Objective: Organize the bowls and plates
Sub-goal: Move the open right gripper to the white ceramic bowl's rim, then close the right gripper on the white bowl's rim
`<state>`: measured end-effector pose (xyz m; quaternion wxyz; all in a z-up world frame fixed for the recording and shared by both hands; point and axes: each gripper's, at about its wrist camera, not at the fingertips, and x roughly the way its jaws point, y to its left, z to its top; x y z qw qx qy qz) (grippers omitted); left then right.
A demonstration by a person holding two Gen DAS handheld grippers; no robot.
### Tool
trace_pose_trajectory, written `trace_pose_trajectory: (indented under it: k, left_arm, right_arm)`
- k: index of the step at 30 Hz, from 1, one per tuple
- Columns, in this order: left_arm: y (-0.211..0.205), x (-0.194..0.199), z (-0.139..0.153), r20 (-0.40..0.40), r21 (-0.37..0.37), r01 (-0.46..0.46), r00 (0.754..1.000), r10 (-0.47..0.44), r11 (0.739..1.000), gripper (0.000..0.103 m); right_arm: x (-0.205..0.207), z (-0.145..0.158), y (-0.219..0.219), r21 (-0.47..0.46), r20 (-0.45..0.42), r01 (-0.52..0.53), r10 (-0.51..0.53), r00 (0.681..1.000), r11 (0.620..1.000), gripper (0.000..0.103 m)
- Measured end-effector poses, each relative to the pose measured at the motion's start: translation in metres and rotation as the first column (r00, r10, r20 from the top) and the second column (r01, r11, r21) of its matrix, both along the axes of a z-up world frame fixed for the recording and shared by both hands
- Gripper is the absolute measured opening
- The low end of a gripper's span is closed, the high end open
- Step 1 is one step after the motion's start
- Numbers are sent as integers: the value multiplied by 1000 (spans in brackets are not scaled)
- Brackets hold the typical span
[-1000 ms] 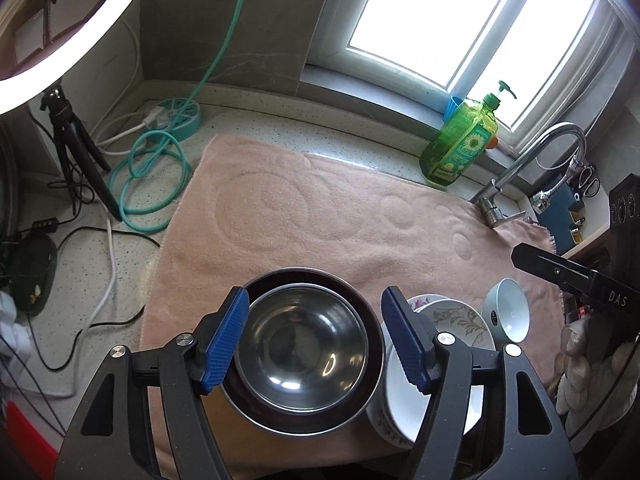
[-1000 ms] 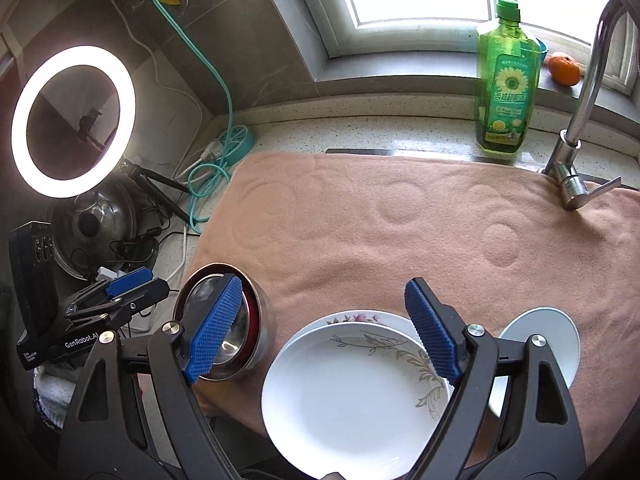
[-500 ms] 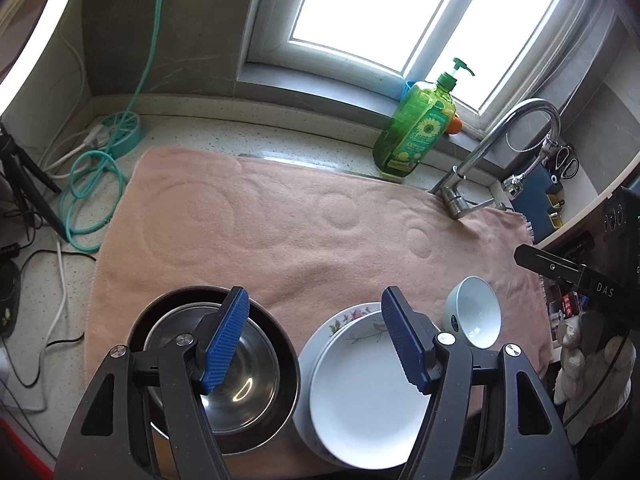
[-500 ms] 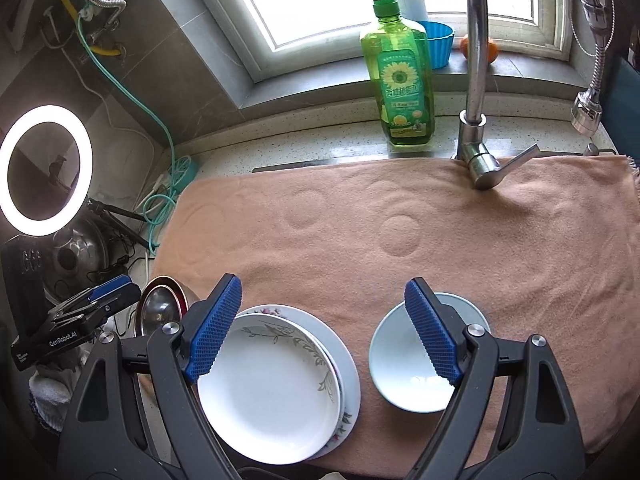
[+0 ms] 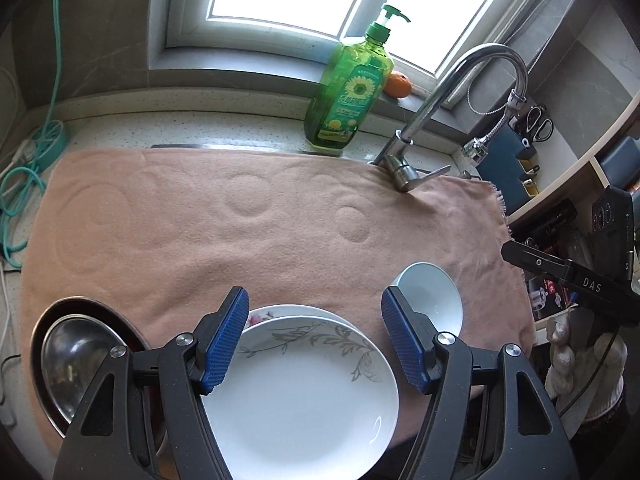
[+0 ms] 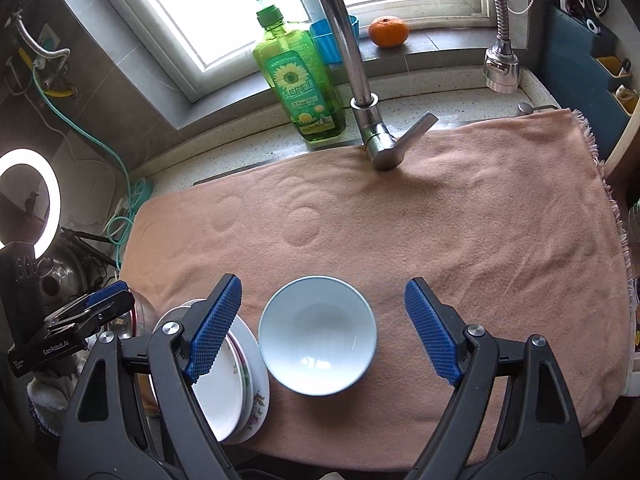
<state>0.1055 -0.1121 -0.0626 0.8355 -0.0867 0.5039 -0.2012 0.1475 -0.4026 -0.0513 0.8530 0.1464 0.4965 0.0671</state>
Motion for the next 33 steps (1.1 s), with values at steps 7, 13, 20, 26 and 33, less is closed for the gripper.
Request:
trace_pose_trajectory:
  k: [7, 13, 20, 26, 33]
  left_arm:
    - [-37, 1, -14, -33, 0, 47, 998, -47, 999, 69]
    - [-62, 0, -30, -70, 1, 71, 995, -71, 997, 69]
    - [-81, -2, -46, -99, 7, 95, 991, -94, 995, 69]
    - [-92, -5, -57, -111, 15, 121, 987, -119, 993, 55]
    - [-98, 1, -70, -151, -6, 124, 981, -124, 992, 27]
  right_arm:
    - [-5, -19, -27, 5, -29, 25, -25, 999, 1000, 86]
    - [-10, -33, -33, -2, -42, 15, -15, 999, 1000, 86]
    - [-13, -48, -24, 7, -56, -34, 34, 998, 999, 85]
    - [-14, -67, -19, 52, -104, -46, 52, 993, 998, 62]
    - [-12, -82, -19, 86, -139, -42, 54, 989, 995, 45]
